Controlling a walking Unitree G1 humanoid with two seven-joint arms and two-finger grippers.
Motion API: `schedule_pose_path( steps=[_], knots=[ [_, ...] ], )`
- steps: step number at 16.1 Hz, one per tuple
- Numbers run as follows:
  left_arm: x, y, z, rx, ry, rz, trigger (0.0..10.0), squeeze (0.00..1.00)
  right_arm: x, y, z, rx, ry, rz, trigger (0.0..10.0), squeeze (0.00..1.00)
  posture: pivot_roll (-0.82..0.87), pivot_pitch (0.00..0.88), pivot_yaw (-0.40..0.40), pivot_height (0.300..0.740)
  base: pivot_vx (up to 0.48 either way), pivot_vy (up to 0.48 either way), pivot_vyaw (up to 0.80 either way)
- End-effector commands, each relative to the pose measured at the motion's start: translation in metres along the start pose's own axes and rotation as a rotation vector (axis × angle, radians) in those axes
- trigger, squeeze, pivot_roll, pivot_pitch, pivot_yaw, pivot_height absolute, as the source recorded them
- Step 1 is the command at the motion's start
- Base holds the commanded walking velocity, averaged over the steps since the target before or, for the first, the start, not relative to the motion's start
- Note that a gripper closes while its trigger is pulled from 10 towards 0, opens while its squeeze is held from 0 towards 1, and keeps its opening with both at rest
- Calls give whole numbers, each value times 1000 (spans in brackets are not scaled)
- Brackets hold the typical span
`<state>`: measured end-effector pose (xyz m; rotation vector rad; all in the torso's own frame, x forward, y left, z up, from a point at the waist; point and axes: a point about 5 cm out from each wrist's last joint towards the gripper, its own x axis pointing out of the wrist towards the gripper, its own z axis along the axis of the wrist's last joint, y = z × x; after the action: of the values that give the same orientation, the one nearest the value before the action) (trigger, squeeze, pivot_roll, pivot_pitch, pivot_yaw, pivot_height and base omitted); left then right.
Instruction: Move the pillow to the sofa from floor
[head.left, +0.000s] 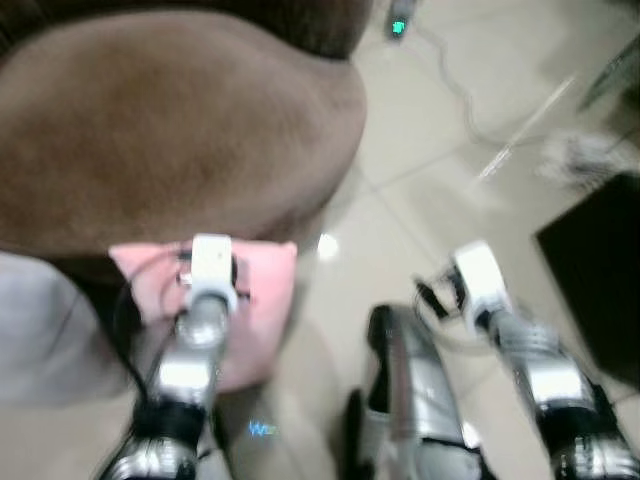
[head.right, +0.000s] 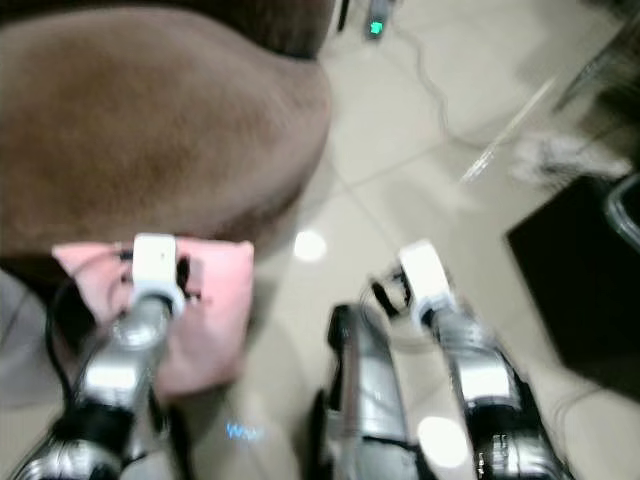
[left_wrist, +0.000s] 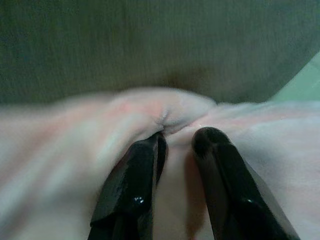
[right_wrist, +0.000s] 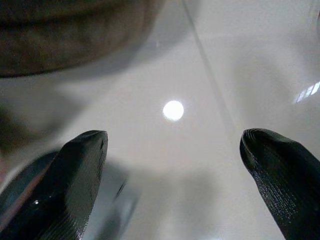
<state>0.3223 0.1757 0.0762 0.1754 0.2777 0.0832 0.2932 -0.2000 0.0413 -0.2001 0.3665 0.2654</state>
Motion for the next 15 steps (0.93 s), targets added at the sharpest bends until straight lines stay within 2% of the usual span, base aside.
schedule_pose_path(
  steps=[1, 2, 4, 7, 9, 11, 12, 15],
  knots=[
    [2, -1, -1, 42, 19, -43, 10000, 0, -4, 2, -6, 30, -1, -38, 10000, 0, -58, 199, -70, 450, 0, 0, 0],
    [7, -1, 3, 69, 21, -98, 10000, 0, -6, 11, -10, 62, -4, -48, 10000, 0, -78, 195, -31, 450, 0, 0, 0],
    [18, 3, 8, 189, 52, -203, 10000, 0, -6, 30, -13, 116, -15, -57, 10000, 0, -94, 199, 21, 450, 0, 0, 0],
    [27, 6, -3, 361, 157, -377, 10000, 0, -10, 50, -21, 181, -11, -101, 10000, 0, -111, 202, 93, 450, 0, 0, 0],
    [30, 9, -2, 388, 188, -417, 10000, 0, -11, 53, -21, 201, -16, -125, 10000, 0, -127, 202, 118, 450, 0, 0, 0],
    [34, 5, 13, 401, 139, -458, 10000, 0, -13, 56, -21, 209, -16, -131, 10000, 0, -141, 205, 133, 450, 0, 0, 0],
    [36, 0, 22, 416, 92, -485, 0, 0, -14, 57, -22, 211, -13, -135, 10000, 0, -144, 202, 139, 450, 0, 0, 0],
    [39, -7, 39, 333, 30, -520, 0, 0, -12, 58, -21, 209, -10, -138, 10000, 0, -134, 188, 134, 450, 0, 0, 0]
  ],
)
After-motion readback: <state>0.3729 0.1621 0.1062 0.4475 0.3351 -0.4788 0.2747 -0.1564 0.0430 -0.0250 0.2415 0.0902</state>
